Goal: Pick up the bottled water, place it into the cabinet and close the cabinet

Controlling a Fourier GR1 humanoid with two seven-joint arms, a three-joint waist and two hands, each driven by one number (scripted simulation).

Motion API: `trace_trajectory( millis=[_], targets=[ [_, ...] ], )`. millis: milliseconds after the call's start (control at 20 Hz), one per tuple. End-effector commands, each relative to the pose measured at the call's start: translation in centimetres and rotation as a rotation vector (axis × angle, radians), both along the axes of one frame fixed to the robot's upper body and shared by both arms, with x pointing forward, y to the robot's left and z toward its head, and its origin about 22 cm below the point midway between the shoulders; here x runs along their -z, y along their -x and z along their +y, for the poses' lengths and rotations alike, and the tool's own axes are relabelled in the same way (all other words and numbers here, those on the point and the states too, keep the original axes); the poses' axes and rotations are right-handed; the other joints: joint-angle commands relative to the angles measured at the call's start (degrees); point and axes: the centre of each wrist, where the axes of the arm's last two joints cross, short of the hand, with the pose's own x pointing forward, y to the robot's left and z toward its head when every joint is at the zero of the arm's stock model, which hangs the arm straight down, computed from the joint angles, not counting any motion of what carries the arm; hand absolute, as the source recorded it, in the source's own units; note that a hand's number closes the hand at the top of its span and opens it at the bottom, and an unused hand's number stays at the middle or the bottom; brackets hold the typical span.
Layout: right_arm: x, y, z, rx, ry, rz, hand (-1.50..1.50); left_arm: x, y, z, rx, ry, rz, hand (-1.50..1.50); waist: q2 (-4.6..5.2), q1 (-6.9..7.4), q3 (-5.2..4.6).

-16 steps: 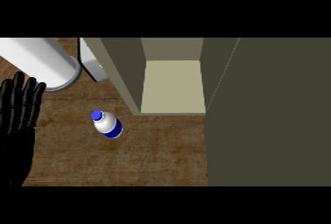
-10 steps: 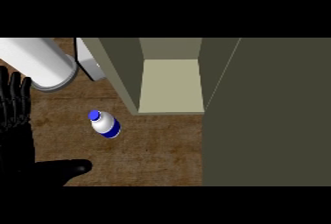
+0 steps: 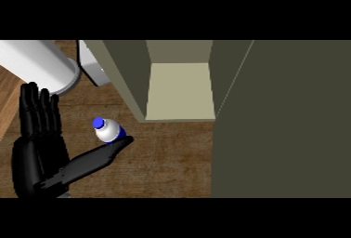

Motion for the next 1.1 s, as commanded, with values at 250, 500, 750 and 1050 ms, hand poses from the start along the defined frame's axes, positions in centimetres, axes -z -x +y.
trace_trajectory(
  millis=[250, 500, 750, 1050],
  targets=[
    [-1.6, 5.0, -1.4, -0.014, 0.004, 0.041, -1.5, 1.2, 1.0, -4.3, -0.069, 0.016, 0.076, -1.5, 0.0, 0.15, -0.02],
    [-0.7, 6.5, 0.1, -0.003, -0.01, 0.034, -1.5, 1.0, 1.2, -4.0, -0.09, 0.021, 0.101, -1.5, -0.04, 0.13, -0.04],
    [-1.0, 6.8, 0.0, 0.016, -0.016, 0.028, -1.5, 2.8, 2.5, -2.8, -0.15, 0.021, 0.088, -1.5, -0.03, 0.45, -0.08],
    [-0.6, 8.2, -0.3, 0.012, 0.006, 0.041, -1.5, 7.6, 1.8, -2.0, -0.238, 0.007, 0.163, -1.5, -0.02, 0.02, -0.13]
  ],
)
